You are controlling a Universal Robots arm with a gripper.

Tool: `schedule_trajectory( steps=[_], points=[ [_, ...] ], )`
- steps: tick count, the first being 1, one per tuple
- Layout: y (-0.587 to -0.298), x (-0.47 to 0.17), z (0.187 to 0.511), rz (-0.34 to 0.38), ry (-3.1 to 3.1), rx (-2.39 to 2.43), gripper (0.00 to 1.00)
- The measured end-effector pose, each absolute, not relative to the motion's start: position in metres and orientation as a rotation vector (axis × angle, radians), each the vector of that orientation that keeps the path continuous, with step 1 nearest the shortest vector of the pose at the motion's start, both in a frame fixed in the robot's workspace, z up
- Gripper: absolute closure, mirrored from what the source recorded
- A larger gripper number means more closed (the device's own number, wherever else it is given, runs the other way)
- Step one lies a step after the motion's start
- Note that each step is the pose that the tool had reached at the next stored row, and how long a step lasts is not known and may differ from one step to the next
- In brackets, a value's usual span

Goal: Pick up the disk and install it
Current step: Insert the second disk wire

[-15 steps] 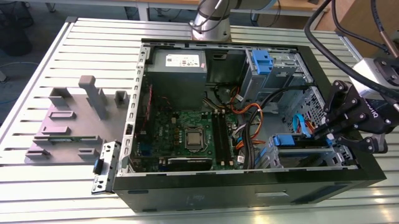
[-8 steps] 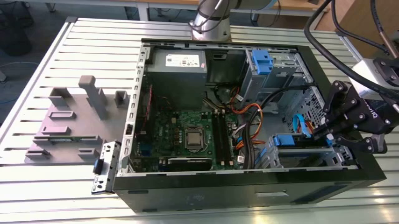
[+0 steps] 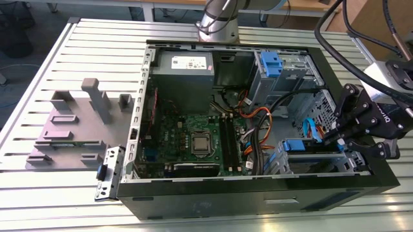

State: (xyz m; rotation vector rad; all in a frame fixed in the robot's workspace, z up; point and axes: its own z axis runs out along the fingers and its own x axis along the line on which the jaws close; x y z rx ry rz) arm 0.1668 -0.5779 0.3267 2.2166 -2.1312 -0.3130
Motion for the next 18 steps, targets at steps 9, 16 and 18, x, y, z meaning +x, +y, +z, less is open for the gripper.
schedule_trajectory(
  steps=[9,16,18],
  points=[
    [-0.578,0.167,0.326,-0.313,-2.131,2.217,0.76],
    [-0.578,0.167,0.333,-0.314,-2.131,2.217,0.76],
    [-0.578,0.167,0.338,-0.314,-2.131,2.217,0.76]
  ],
)
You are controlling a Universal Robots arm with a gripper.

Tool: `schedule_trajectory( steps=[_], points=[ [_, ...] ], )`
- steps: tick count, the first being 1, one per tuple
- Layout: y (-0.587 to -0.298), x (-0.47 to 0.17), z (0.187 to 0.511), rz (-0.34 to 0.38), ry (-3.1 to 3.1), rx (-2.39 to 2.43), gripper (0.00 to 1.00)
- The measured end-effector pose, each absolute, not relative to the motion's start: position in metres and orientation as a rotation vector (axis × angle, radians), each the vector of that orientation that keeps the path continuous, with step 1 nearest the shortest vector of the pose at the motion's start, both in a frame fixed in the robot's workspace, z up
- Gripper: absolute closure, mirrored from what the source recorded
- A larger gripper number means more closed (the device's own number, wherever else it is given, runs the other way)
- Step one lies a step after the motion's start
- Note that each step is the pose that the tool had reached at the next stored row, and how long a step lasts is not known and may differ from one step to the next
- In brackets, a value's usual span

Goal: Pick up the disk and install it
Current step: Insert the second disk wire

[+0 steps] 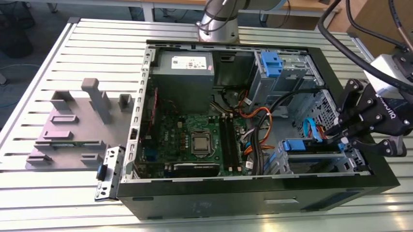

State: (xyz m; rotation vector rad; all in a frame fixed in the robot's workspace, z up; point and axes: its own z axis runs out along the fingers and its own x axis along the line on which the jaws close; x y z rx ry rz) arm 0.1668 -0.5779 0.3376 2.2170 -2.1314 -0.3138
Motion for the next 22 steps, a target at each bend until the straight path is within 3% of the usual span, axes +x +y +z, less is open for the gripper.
schedule_trajectory(
  steps=[7,9,22],
  points=[
    [-0.577,0.167,0.339,-0.314,-2.132,2.217,0.78],
    [-0.577,0.167,0.340,-0.314,-2.131,2.217,0.89],
    [-0.577,0.167,0.361,-0.318,-2.132,2.219,0.89]
  ],
)
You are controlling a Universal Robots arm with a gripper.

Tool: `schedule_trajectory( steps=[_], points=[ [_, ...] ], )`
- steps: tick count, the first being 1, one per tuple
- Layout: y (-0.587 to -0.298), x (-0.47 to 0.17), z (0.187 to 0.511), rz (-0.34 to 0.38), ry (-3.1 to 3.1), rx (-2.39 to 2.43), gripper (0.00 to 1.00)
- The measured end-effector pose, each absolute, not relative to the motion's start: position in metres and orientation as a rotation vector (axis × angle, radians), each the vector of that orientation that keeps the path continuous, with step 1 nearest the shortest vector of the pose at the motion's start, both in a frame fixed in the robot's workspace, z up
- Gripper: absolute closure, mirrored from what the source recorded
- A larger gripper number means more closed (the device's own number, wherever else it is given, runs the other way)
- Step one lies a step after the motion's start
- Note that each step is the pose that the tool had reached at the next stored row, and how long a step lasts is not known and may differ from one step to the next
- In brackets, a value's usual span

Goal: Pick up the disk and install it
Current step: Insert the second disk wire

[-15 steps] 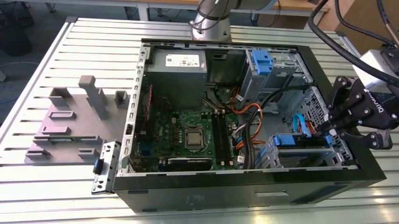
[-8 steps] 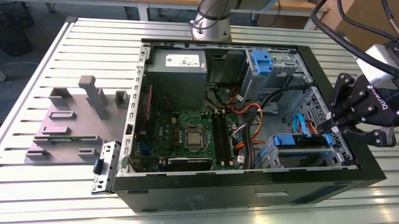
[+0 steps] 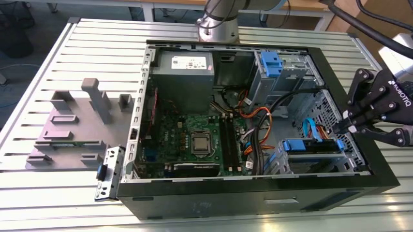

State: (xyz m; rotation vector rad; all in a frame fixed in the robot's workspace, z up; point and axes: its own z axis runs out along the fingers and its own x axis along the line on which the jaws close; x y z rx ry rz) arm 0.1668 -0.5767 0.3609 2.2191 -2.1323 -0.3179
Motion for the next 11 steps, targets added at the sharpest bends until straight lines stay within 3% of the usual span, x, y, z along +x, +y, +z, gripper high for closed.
schedule_trajectory(
  steps=[11],
  points=[
    [-0.5768,0.1658,0.3599,-0.207,-2.182,2.284,0.89]
  ],
)
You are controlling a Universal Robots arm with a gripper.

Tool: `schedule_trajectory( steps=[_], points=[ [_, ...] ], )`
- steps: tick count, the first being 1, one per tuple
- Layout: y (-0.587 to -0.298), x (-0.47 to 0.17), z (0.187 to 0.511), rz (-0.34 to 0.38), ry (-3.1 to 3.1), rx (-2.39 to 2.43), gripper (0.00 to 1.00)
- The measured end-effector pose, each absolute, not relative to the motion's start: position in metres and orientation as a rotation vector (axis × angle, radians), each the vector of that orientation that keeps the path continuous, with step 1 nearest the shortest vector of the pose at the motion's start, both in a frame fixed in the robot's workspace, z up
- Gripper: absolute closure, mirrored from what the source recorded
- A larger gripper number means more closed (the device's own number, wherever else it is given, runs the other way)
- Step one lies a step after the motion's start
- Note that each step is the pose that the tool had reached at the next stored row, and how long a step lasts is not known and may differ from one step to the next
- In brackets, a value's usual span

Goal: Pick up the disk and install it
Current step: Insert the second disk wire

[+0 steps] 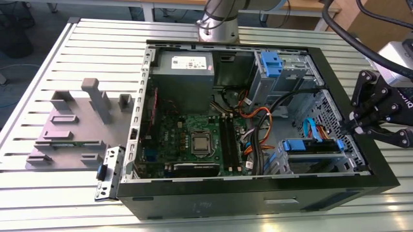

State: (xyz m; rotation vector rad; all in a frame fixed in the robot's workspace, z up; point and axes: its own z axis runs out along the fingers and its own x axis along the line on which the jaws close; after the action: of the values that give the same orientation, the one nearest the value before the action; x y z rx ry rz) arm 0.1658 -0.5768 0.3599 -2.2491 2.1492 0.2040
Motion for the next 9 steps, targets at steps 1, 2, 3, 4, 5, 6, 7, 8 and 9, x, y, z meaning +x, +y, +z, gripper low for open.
schedule_trajectory(
  steps=[1,2,3,4,5,6,7,8,9],
  points=[
    [-0.5768,0.1658,0.3599,0.203,2.149,-2.249,0.89],
    [-0.5767,0.1658,0.3599,0.202,2.148,-2.249,0.89],
    [-0.5767,0.1657,0.3600,0.201,2.148,-2.249,0.89],
    [-0.5767,0.1657,0.3600,0.201,2.148,-2.248,0.89],
    [-0.5767,0.1657,0.3600,0.200,2.148,-2.248,0.89],
    [-0.5767,0.1657,0.3600,0.199,2.147,-2.248,0.89],
    [-0.5767,0.1657,0.3599,0.198,2.147,-2.247,0.89],
    [-0.5767,0.1657,0.3600,0.198,2.147,-2.247,0.89],
    [-0.5767,0.1657,0.3600,0.197,2.146,-2.247,0.89]
  ],
)
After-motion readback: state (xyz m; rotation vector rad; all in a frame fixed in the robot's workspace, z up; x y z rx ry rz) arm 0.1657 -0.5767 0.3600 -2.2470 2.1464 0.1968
